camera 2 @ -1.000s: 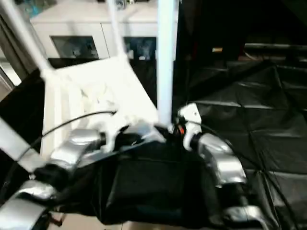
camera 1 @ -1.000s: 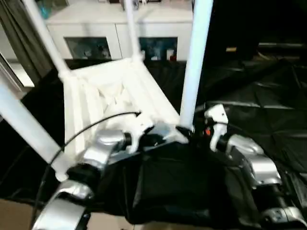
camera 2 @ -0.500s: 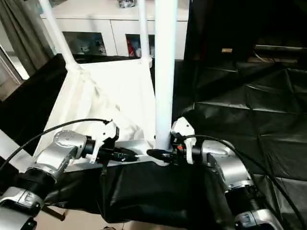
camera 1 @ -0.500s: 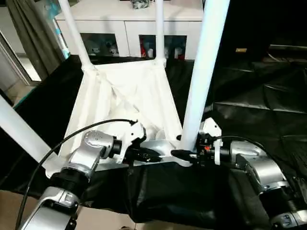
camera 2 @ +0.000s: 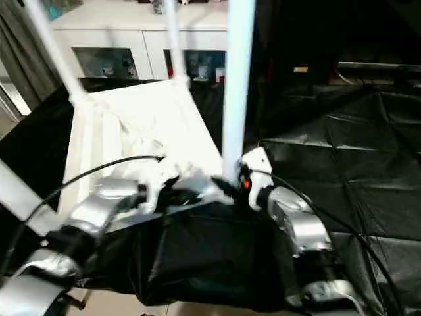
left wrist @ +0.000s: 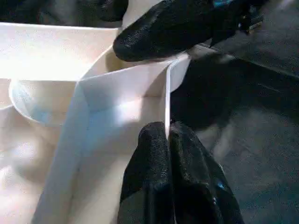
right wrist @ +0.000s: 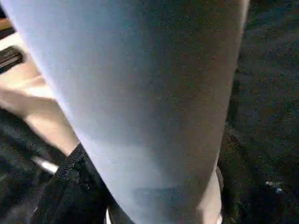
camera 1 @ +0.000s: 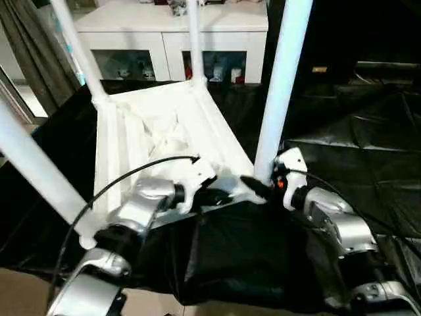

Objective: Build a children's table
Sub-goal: Rotate leg to tighten

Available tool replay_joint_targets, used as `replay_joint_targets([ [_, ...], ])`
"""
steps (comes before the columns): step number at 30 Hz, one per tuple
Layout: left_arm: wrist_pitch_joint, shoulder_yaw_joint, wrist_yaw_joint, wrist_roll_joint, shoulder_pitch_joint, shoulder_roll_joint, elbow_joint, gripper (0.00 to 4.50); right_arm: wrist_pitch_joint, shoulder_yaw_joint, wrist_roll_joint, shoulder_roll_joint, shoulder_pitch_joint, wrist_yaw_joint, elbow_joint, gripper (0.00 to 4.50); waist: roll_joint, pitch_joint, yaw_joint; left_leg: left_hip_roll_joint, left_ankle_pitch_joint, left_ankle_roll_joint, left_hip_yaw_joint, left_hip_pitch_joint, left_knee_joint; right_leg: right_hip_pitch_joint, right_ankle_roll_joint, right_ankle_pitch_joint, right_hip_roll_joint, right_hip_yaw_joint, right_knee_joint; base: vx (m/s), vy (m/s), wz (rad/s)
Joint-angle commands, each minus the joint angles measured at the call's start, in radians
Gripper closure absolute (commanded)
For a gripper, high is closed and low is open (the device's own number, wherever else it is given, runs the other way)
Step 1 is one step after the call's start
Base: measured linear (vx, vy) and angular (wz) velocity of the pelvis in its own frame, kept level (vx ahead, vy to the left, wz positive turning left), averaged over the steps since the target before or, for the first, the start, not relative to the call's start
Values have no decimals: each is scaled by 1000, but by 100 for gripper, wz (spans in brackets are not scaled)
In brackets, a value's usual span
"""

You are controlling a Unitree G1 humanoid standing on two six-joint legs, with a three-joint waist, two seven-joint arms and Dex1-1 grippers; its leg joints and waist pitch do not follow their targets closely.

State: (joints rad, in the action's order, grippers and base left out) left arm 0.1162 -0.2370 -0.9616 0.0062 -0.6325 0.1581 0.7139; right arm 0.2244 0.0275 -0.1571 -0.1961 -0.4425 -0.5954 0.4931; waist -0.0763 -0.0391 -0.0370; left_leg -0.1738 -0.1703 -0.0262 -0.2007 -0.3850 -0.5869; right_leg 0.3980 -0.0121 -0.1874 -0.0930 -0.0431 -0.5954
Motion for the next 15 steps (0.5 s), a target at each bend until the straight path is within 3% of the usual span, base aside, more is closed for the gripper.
replay_joint_targets([
  [1, -29, 59, 140, -15, -38, -52, 20, 450, 32, 24, 33, 57, 9, 108, 84, 188, 30, 51, 3, -47, -296, 17, 27, 20, 76, -27, 192, -361, -53, 31, 89, 0, 0, 0],
  [3, -34, 63, 217, 0, -52, -80, 41, 450, 18, 34, 56, 92, -5, 153, 115, 188, 30, 52, 2, -46, -300, 17, 27, 22, 74, -27, 195, -358, -53, 31, 92, 0, 0, 0],
  [5, -37, 64, 248, 0, -59, -110, 52, 450, -21, 82, 72, 125, -13, 104, 124, 188, 31, 52, 0, -45, -310, 25, 27, 21, 74, -28, 189, -370, -55, 31, 94, 0, 0, 0],
  [6, -34, 65, 238, -7, -59, -119, 49, 450, -29, 90, 62, 137, -16, 76, 118, 133, 30, 51, -1, -44, -309, 31, 28, 18, 76, -31, 183, -374, -55, 31, 94, 0, 0, 0],
  [7, -36, 63, 232, -8, -58, -122, 46, 450, -30, 87, 50, 143, -20, 62, 118, 119, 30, 52, -1, -45, -309, 33, 28, 17, 76, -31, 181, -372, -55, 31, 94, 0, 0, 0],
  [8, -35, 60, 218, -11, -55, -120, 40, 450, -24, 81, 37, 140, -25, 45, 115, 119, 24, 52, -1, -46, -314, 34, 29, 19, 77, -29, 181, -374, -55, 31, 93, 0, 0, 0],
  [10, -38, 57, 206, -10, -50, -113, 35, 450, -18, 76, 25, 131, -27, 21, 105, 106, 27, 52, 0, -46, -319, 37, 30, 16, 78, -32, 180, -371, -55, 30, 93, 0, 0, 0],
  [11, -52, 52, 174, -16, -47, -99, 39, 450, -17, 78, 21, 107, -28, -17, 90, 77, 21, 52, -1, -46, -319, 35, 30, 18, 78, -31, 182, -368, -55, 30, 93, 0, 0, 0],
  [14, -64, 48, 152, -11, -46, -81, 44, 450, -36, 99, 29, 65, -21, -77, 70, 70, 24, 55, -2, -47, -311, 43, 28, 16, 76, -34, 195, -320, -53, 31, 89, 0, 0, 0],
  [15, -66, 39, 107, -15, -38, -67, 31, 450, -36, 103, 18, 42, -13, -123, 49, 70, 19, 56, -4, -47, -294, 50, 28, 15, 75, -36, 202, -295, -55, 31, 88, 0, 0, 0],
])
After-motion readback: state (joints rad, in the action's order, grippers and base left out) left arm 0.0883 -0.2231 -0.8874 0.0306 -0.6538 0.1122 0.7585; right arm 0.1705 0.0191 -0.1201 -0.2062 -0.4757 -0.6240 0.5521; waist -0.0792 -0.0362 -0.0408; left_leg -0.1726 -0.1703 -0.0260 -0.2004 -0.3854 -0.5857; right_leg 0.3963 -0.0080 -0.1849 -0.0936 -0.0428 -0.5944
